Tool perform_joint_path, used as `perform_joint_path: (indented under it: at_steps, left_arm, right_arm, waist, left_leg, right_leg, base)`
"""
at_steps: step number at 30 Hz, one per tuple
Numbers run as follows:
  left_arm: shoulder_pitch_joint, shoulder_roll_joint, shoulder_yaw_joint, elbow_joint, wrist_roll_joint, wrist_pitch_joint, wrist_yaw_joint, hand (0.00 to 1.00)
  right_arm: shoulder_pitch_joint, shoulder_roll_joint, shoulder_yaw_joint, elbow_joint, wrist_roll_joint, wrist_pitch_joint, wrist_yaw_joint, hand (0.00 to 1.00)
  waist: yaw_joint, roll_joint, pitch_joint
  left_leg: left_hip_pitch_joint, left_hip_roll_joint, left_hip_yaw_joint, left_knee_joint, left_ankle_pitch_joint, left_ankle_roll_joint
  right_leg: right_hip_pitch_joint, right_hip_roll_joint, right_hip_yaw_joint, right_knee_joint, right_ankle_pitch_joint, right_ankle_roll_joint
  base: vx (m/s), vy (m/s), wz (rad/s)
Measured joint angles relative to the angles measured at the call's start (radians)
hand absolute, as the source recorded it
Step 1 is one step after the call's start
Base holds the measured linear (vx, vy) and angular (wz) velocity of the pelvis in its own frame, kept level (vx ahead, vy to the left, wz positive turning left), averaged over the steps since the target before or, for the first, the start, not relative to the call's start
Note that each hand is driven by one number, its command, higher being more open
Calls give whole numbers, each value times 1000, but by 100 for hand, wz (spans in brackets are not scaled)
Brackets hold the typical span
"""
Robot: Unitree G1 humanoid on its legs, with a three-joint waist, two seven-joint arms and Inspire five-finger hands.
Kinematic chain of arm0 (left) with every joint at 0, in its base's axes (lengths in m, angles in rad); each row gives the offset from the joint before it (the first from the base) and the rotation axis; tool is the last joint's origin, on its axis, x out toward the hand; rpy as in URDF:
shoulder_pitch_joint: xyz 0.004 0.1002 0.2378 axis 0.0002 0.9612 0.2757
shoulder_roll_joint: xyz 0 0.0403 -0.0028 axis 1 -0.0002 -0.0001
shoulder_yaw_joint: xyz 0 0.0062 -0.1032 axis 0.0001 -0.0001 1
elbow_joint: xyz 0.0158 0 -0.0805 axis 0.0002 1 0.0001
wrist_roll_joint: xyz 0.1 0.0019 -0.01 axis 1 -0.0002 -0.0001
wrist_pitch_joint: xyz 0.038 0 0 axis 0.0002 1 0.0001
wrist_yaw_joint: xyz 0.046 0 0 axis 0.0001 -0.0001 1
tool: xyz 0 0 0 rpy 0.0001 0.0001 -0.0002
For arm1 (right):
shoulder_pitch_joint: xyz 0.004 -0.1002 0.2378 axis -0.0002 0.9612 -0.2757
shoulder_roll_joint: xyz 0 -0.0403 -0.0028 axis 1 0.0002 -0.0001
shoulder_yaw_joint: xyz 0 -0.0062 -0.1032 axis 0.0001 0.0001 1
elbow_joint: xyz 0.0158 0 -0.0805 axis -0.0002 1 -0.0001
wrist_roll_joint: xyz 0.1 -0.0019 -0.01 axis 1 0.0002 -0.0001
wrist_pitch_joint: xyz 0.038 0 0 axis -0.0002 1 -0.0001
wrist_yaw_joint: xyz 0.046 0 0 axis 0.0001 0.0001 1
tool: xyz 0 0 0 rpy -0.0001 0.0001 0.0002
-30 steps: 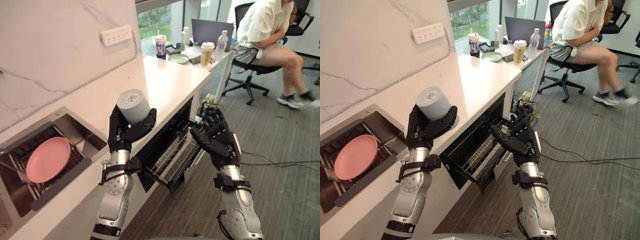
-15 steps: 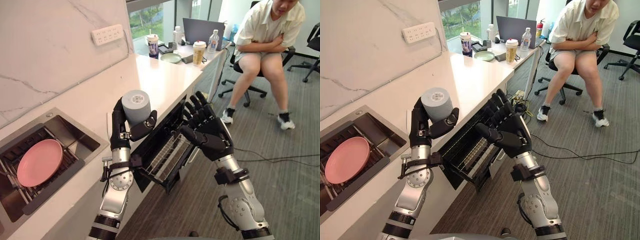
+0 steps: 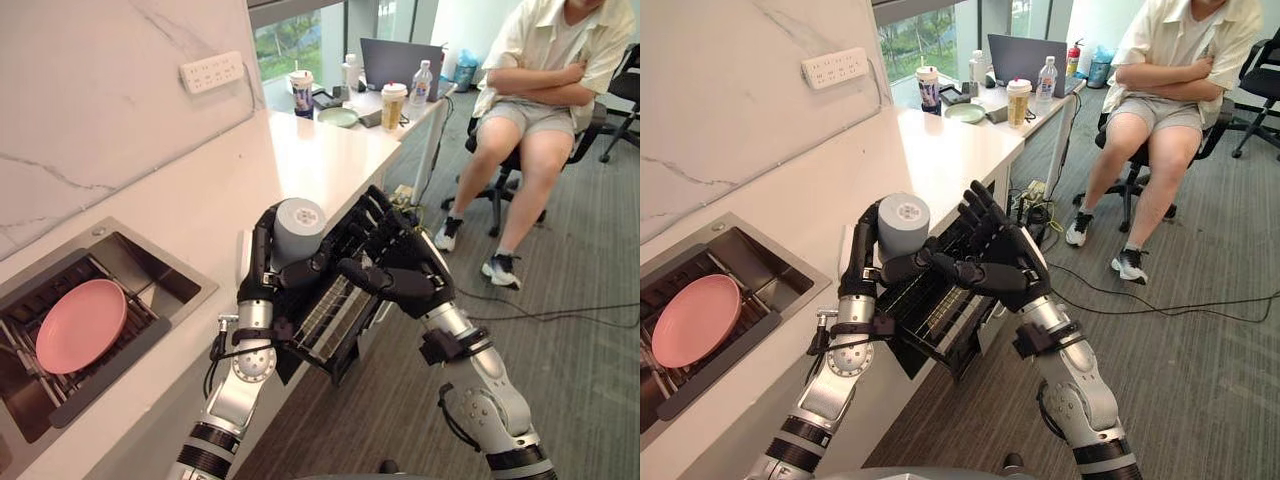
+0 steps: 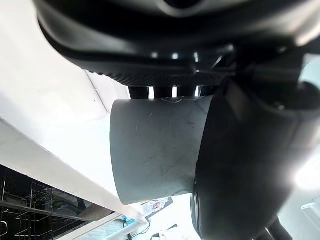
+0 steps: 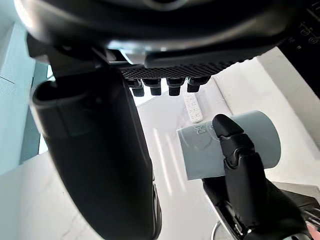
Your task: Walk over to the sink, pick up the cup, carry it to the dishwasher, place the cup inside the dishwasher, then close the dishwasher door
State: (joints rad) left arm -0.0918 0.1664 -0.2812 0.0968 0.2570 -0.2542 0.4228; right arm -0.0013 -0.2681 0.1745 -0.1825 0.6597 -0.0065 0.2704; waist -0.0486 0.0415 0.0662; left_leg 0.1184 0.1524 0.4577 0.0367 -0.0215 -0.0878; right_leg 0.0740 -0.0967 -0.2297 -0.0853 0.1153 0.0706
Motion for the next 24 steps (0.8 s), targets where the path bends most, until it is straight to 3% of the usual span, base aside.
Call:
perform_joint_path:
  at_steps: [11, 18, 19, 24]
  left_arm:
    - [-25, 11, -96, -8, 2, 34, -10, 0]
    - [-48, 9, -123, -20, 1, 64, -7, 0]
    - [-49, 9, -127, -21, 1, 69, -7, 0]
    - [-58, 11, -138, -23, -5, 87, -2, 0]
  right_arm:
    - [-89, 7, 115, 16, -107, 50, -218, 100]
    - [-128, 16, 145, 20, -185, 84, -301, 100]
    - [-137, 17, 149, 22, -195, 92, -314, 0]
    - [-154, 24, 163, 46, -213, 102, -353, 0]
  waist:
    - [7, 0, 0]
    - [8, 0, -1]
    - [8, -1, -1]
    - [10, -3, -2]
  left_leg:
    - [-3, -21, -42, -43, 38, 13]
    - [-2, -32, -65, -68, 57, 17]
    - [-3, -32, -69, -70, 59, 18]
    - [-5, -39, -93, -83, 72, 20]
  right_leg:
    - [5, -14, -43, 0, 3, 1]
    - [10, -20, -66, 0, 3, 1]
    - [11, -21, -71, 0, 3, 1]
    - [17, -25, -93, 0, 2, 1]
  base:
    - [-24, 7, 12]
    - [-5, 7, 10]
    - [-2, 9, 10]
    - [-3, 11, 15]
